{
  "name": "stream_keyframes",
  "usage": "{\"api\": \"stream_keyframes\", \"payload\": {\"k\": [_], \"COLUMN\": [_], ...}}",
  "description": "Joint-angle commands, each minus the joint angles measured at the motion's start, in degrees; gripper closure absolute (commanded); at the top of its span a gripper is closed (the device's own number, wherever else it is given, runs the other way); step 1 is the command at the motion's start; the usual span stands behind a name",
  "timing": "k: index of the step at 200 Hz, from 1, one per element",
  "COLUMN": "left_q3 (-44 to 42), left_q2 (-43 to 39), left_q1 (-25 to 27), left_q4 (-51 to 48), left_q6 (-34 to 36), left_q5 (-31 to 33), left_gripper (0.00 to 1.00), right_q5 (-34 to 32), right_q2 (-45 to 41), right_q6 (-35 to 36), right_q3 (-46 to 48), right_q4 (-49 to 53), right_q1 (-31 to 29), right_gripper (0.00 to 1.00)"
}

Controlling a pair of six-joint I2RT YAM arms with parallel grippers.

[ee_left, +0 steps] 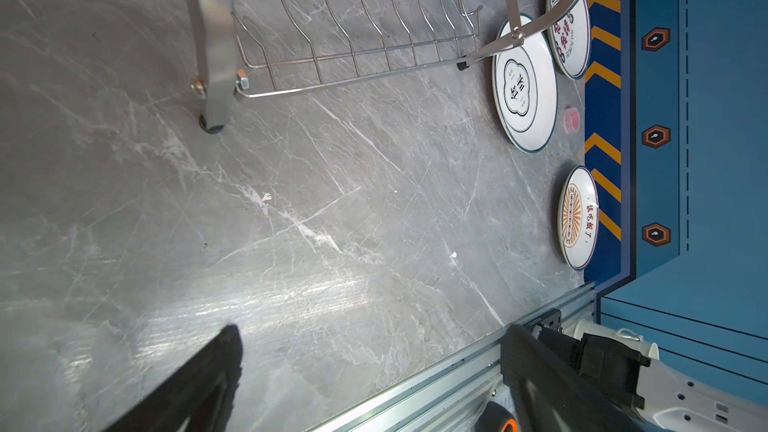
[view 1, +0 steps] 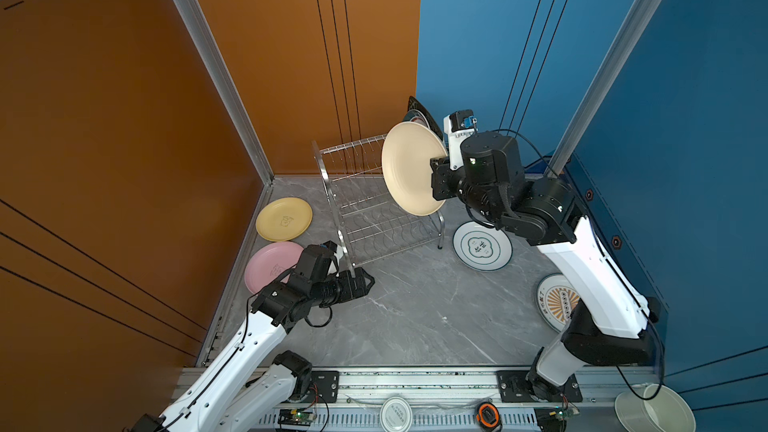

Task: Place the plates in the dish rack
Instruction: 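Lift the cream plate upright and carry it to the rack with the right gripper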

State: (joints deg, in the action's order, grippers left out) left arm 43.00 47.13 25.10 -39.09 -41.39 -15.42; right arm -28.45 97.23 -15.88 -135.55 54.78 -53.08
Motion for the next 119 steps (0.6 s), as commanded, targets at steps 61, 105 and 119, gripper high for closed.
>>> {"api": "stream_keyframes", "payload": {"k": [61, 105, 119], "left_q3": [-2.40, -3.04, -3.28], "left_q2": [-1.59, -2.56, -2.90], "left_q1": [-1.26, -2.07, -2.34], "left_q4": [-1.05, -1.07, -1.03], "left_q6": [1.19, 1.26, 1.22], "left_q5": [-1.29, -2.41, -2.67], "left_gripper": [0.02, 0.02, 0.02], "right_q5": [-16.71, -18.14, -18.05], "right_q2": [11.55, 15.90, 16.92], "right_q6": [14.75, 18.44, 18.85], "right_q3": [-3.12, -5.09, -5.59], "right_q4": [-20.86, -26.17, -26.98], "right_q1": [-0.97, 1.06, 1.86], "right_gripper": [0.98, 0.97, 0.97]}}
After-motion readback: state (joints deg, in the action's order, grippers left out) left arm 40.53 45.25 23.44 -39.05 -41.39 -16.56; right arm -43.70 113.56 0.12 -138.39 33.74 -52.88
